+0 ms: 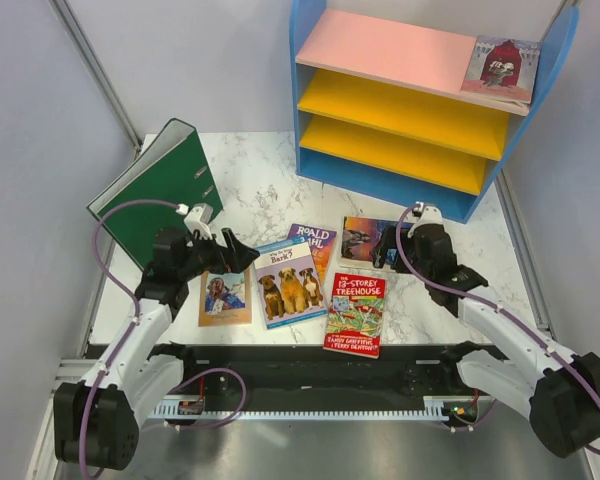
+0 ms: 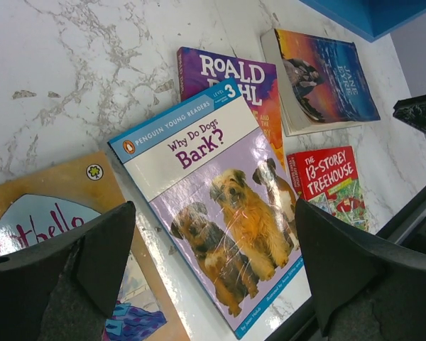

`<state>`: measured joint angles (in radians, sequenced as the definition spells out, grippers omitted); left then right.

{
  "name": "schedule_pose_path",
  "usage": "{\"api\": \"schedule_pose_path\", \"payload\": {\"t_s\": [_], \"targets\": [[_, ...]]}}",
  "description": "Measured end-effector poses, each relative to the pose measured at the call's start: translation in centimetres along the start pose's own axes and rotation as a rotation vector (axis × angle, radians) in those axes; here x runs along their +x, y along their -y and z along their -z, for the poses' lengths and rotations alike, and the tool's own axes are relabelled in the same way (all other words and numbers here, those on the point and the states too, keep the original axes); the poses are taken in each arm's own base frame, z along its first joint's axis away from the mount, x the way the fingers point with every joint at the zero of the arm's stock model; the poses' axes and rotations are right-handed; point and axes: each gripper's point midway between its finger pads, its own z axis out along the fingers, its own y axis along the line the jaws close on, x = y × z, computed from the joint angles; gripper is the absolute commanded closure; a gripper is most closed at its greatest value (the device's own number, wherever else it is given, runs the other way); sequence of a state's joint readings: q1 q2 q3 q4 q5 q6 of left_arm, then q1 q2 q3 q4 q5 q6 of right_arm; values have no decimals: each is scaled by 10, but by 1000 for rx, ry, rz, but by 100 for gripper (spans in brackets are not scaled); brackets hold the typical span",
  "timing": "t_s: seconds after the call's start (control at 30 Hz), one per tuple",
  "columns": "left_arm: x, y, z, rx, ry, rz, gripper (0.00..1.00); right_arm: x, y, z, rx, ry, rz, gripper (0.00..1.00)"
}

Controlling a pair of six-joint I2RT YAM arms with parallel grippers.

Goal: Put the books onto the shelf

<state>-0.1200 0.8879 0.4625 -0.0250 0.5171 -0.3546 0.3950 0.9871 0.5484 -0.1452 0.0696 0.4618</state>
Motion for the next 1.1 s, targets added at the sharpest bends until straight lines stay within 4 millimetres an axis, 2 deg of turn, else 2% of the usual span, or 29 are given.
{"api": "schedule_pose_path", "payload": {"t_s": [0.27, 0.5, 0.8, 0.93, 1.1], "targets": [[-3, 3, -4, 5, 7, 79, 0, 30, -43, -3, -95, -83, -31, 2], [20, -10, -19, -44, -114, 189, 0, 79, -102, -13, -223, -219, -14, 5], [47, -30, -25, -148, -200, 296, 2, 101, -132, -27, -313, -287, -77, 18], [65, -37, -28, -175, -257, 342, 2, 113, -144, -31, -360, -330, -109, 27], [80, -39, -31, -189, -308, 373, 2, 117, -156, -27, -402, -344, -120, 27]]}}
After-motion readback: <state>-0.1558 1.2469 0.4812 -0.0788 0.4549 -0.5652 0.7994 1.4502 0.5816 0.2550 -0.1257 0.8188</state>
